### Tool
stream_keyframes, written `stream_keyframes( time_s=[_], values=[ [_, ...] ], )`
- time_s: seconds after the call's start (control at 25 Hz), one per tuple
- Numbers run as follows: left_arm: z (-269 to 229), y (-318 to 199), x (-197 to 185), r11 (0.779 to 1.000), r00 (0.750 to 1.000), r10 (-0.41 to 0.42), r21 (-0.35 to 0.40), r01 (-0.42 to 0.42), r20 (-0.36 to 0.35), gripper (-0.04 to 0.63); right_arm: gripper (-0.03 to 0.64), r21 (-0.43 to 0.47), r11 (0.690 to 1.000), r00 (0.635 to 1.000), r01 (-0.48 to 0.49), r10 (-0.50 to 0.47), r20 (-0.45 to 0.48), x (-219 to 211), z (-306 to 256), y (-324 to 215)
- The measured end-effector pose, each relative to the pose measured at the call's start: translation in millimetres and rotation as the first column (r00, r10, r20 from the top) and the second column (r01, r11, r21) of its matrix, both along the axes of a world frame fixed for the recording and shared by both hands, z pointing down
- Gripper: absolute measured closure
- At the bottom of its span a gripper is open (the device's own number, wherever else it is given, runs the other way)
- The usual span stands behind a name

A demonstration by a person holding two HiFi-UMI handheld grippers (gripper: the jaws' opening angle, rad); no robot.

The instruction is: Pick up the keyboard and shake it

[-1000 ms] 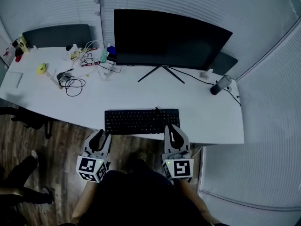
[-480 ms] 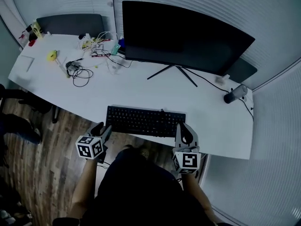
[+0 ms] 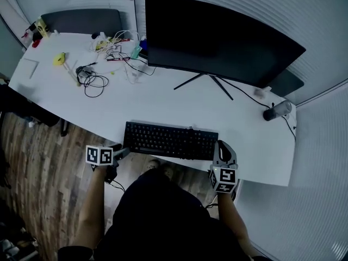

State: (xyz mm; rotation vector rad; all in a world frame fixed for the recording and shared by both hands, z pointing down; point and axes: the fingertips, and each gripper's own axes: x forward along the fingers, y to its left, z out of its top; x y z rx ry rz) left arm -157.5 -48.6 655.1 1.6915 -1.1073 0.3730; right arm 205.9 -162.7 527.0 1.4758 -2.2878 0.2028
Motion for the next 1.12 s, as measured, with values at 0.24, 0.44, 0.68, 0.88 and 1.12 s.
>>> stream_keyframes(
  time_s=[0.24, 0.44, 0.68, 0.88, 1.12],
  values=[
    [7.1, 6.3, 13.2, 0.991, 0.993, 0.113, -0.067, -0.114, -0.021, 0.348, 0.588, -0.029, 0.999, 1.000, -0.017, 0.016, -0.025, -0.2, 12.0, -8.6],
    [6.6, 32.0, 35.7, 0.974, 0.976, 0.196, -0.099, -0.205, -0.093, 0.353, 0.588, -0.045, 0.999, 0.999, -0.014, 0.012, -0.053, -3.0, 19.9, -11.4],
    [17.9, 45.0, 42.0, 0.956, 0.946, 0.222, -0.136, -0.258, -0.238, 0.313, 0.588, -0.059, 0.998, 0.997, -0.028, 0.023, -0.078, 3.8, 24.6, -14.5],
    [12.9, 16.7, 39.2, 0.968, 0.897, 0.171, -0.102, -0.231, -0.408, 0.304, 0.588, -0.067, 0.997, 0.993, -0.042, 0.034, -0.113, 14.5, 28.3, -13.8],
    [20.1, 10.0, 40.9, 0.961, 0.871, 0.182, -0.106, -0.257, -0.456, 0.341, 0.588, -0.102, 0.992, 0.989, -0.070, 0.055, -0.137, 25.9, 39.8, -10.3]
  ],
)
